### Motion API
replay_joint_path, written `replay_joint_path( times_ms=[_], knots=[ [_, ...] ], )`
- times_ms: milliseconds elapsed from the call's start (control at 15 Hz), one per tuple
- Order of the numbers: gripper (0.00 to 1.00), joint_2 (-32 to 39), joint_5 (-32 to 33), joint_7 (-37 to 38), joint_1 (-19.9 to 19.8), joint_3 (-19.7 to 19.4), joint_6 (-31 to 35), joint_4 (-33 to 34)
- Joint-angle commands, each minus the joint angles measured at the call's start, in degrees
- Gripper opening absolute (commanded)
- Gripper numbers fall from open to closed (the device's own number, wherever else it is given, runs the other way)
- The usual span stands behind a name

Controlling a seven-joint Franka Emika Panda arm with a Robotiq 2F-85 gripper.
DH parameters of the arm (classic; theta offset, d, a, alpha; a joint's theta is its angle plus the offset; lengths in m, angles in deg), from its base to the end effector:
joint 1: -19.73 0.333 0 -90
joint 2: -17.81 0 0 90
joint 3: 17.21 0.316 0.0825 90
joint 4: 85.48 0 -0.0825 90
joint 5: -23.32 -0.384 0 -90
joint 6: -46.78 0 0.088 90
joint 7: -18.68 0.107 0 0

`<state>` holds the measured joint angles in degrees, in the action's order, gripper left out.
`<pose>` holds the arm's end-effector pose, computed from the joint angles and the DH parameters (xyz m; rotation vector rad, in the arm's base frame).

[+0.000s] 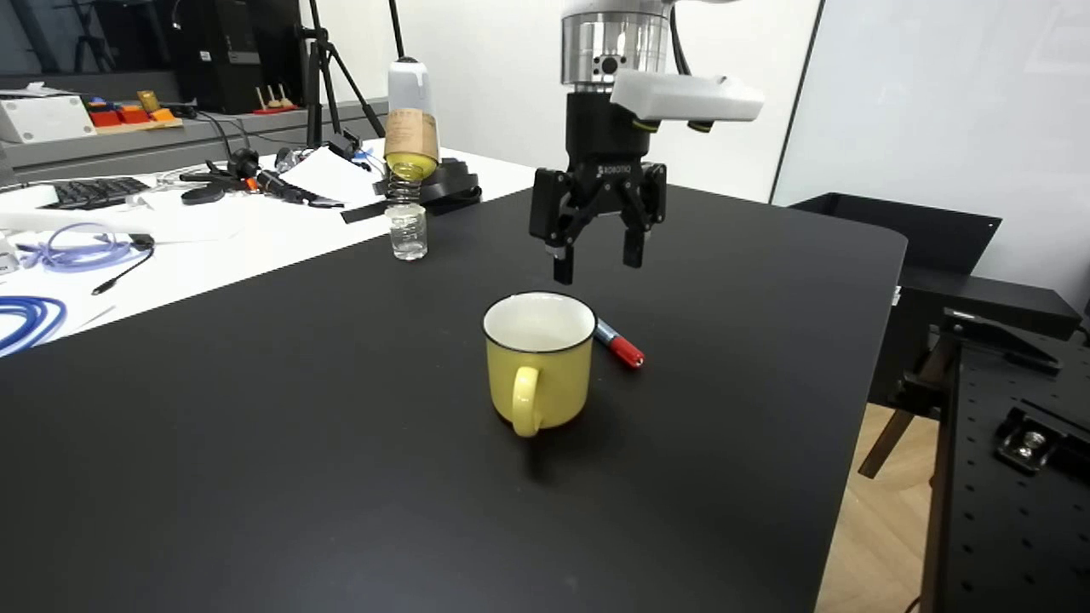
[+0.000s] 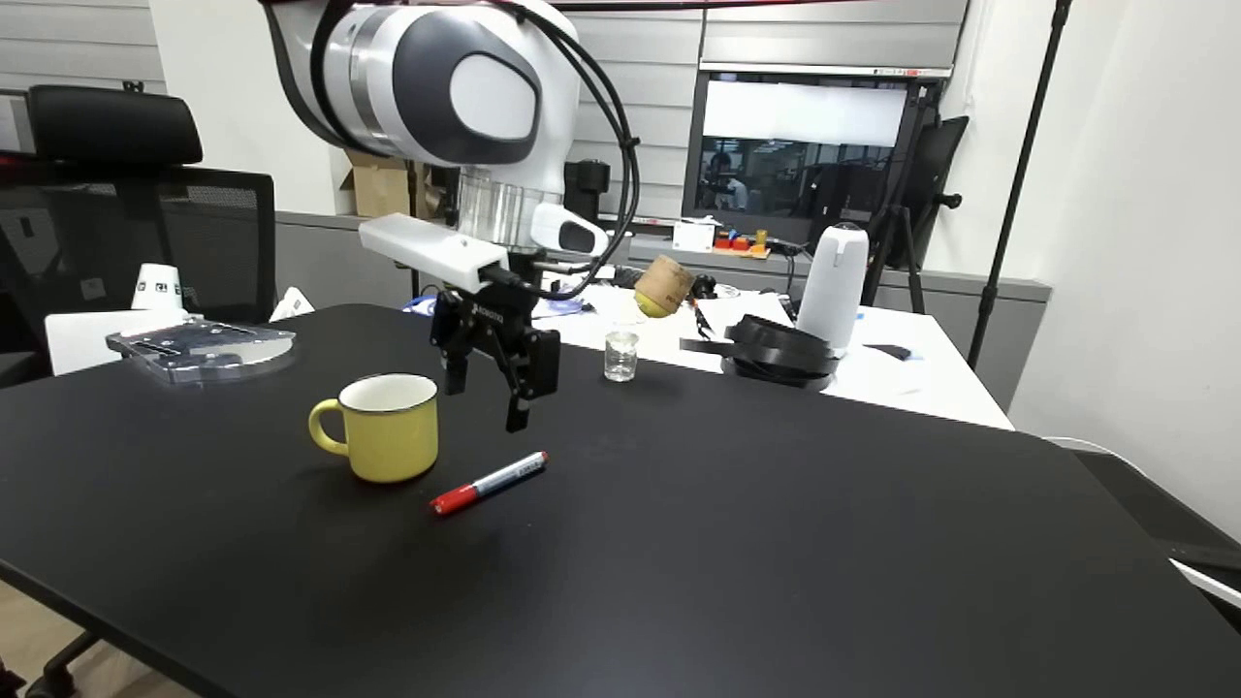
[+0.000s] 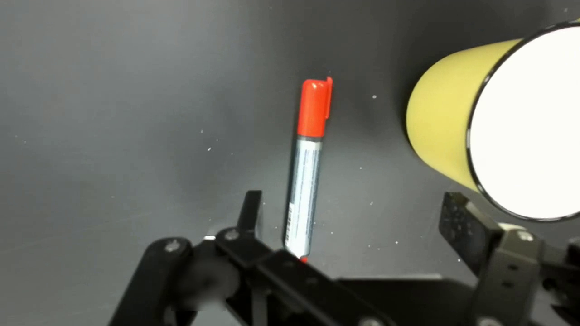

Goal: Put the marker into the cup.

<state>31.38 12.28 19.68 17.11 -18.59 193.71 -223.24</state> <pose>0.4888 -0.0375 0.2100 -3.0203 0.3832 0.1120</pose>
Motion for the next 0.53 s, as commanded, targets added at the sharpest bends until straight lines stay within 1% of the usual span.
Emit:
replay_joint_path(
  times_ms=[0,400,467],
  knots=[
    [1.0,0.4,1.9,5.3,0.8,-1.2,5.7,-2.7],
    [1.0,3.6,2.0,10.2,0.9,-2.9,11.5,-4.5],
    [1.0,4.3,0.1,9.6,0.3,-2.0,12.3,-4.2]
  ],
)
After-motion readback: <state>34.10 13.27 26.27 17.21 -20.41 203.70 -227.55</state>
